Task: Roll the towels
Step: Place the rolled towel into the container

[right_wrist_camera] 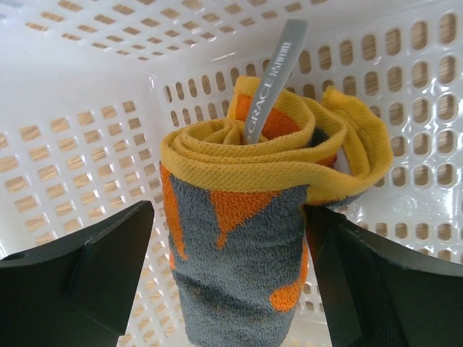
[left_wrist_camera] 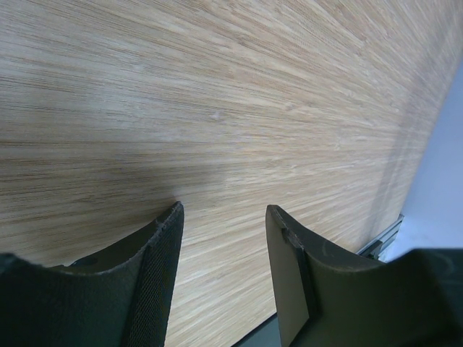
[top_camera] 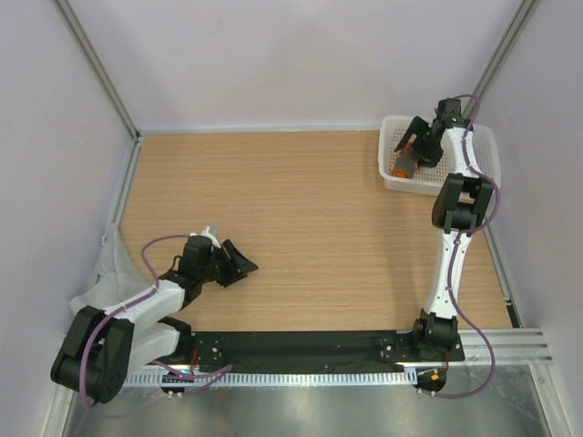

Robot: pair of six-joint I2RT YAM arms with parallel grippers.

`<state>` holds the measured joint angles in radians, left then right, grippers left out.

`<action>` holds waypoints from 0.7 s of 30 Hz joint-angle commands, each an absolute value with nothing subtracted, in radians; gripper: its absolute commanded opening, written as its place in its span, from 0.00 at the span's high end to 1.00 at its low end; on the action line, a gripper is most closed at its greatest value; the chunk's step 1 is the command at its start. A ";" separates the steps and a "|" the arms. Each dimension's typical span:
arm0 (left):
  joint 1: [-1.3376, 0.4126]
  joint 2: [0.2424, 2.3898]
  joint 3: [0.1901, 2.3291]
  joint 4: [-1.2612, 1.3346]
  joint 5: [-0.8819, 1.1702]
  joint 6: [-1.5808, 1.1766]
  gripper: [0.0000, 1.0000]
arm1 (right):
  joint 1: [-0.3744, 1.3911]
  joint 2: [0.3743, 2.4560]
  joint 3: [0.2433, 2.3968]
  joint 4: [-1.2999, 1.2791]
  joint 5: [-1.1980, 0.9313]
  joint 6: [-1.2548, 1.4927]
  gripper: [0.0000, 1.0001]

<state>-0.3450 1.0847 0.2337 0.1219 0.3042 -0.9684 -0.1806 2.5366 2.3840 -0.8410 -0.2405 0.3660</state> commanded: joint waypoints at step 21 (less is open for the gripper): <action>-0.350 1.126 0.225 0.043 0.236 -0.937 0.49 | -0.201 2.520 2.344 -0.738 -0.259 0.367 0.55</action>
